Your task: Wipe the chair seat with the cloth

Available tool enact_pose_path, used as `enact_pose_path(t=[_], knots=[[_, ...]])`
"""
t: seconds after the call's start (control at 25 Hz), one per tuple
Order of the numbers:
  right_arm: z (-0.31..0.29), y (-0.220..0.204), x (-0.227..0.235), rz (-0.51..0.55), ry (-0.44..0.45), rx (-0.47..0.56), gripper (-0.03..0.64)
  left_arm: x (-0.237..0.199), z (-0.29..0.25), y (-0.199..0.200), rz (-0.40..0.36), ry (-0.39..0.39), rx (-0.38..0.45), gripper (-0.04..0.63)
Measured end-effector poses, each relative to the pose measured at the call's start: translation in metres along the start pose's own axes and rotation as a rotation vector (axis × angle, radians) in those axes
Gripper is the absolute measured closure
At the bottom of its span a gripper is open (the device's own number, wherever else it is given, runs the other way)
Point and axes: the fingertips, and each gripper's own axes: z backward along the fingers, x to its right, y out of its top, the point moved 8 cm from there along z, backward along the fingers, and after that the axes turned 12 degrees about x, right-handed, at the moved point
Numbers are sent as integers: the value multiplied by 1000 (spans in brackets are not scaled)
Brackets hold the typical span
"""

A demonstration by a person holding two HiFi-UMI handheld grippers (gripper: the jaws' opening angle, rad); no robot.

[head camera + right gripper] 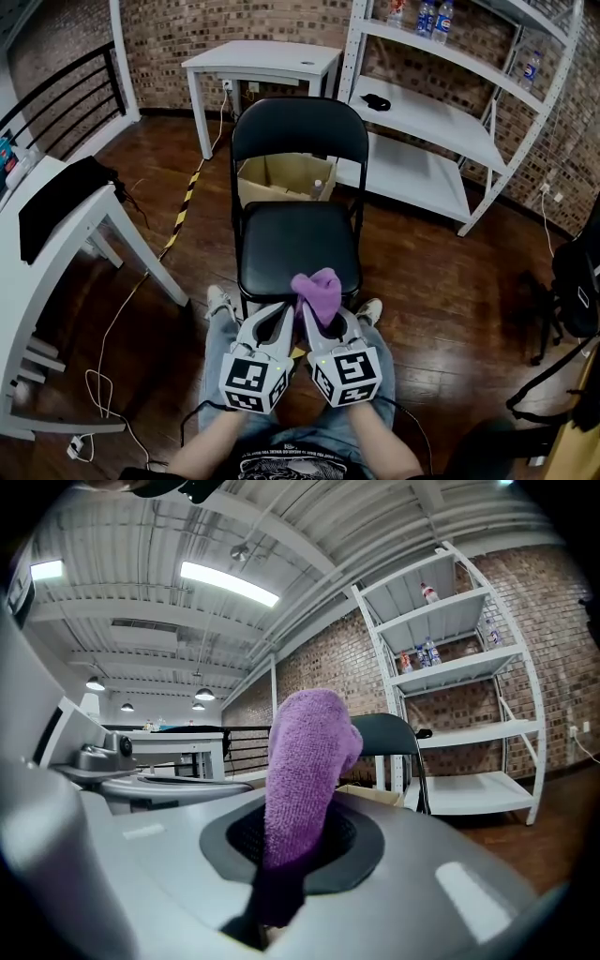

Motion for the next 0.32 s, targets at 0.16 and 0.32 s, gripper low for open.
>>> enact_pose_path(t=[0.16, 0.32], knots=[[5, 1, -1, 2, 0, 6, 574, 3, 3, -1, -4, -1, 1, 591], [11, 0, -2, 9, -1, 7, 574, 9, 6, -2, -3, -4, 1, 591]])
